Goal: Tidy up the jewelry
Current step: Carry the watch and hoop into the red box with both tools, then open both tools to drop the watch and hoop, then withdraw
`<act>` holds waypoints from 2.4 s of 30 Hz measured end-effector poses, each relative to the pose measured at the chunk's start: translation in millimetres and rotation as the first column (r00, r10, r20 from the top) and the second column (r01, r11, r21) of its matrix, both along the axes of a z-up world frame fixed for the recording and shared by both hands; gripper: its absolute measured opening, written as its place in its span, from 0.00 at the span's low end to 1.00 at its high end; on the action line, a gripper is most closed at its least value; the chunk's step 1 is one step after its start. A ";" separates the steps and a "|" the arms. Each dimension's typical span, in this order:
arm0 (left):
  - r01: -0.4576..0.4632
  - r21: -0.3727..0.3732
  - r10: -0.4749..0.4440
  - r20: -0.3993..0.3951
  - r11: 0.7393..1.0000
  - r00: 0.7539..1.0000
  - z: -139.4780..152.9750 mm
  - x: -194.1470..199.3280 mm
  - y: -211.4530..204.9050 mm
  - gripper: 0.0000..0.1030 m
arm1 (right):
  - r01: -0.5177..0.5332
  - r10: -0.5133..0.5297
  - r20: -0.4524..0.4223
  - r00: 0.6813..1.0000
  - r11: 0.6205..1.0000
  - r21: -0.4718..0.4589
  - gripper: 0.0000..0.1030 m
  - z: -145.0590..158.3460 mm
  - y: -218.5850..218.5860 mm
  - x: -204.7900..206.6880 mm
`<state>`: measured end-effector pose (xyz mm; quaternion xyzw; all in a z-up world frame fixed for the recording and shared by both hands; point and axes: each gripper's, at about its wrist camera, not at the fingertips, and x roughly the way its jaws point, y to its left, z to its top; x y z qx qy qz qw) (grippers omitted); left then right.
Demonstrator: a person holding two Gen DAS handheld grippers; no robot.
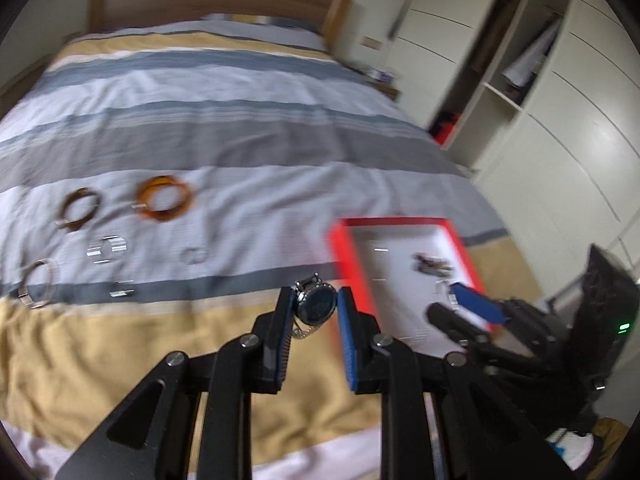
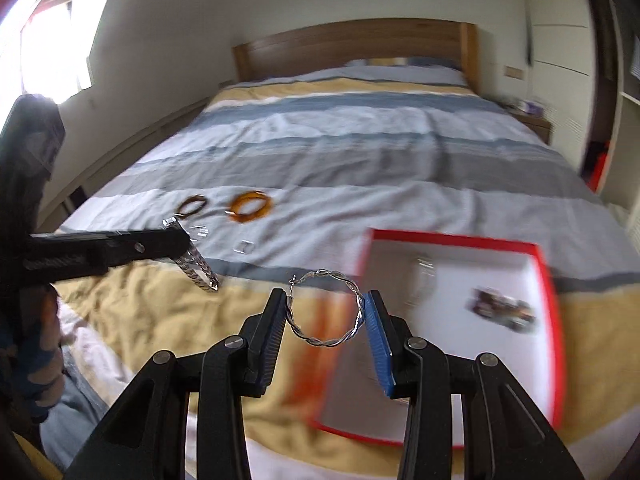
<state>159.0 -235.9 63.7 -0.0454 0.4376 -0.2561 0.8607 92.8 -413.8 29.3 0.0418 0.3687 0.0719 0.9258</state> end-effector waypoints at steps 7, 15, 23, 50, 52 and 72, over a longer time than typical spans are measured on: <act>0.139 0.025 -0.139 -0.022 0.990 0.990 -13.8 10.1 -94.6 0.19 | 0.046 -0.052 -0.101 0.994 0.997 -0.057 0.38 -35.4 -60.8 -0.7; 0.179 0.126 -0.165 -0.117 0.976 0.979 -73.3 36.6 -145.0 0.19 | 0.020 -0.036 -0.194 0.980 0.997 -0.079 0.38 -79.1 -87.6 13.2; 0.155 0.164 -0.133 -0.141 0.974 0.981 -106.7 54.8 -159.6 0.19 | -0.026 -0.004 -0.212 0.977 0.990 -0.139 0.39 -90.9 -89.3 23.9; 0.137 0.136 -0.129 -0.064 0.981 0.990 -41.5 13.9 -133.2 0.21 | 0.067 -0.092 -0.155 0.984 0.985 -0.160 0.53 -38.2 -88.4 -20.3; 0.130 0.146 -0.126 -0.034 0.981 0.991 -31.8 5.9 -128.2 0.21 | 0.078 -0.100 -0.138 0.985 0.985 -0.155 0.53 -28.2 -87.6 -27.5; 0.021 0.187 -0.036 0.072 0.982 0.997 32.9 -104.2 -3.3 0.22 | 0.091 -0.089 0.032 0.996 0.992 -0.083 0.55 71.4 -8.2 -122.6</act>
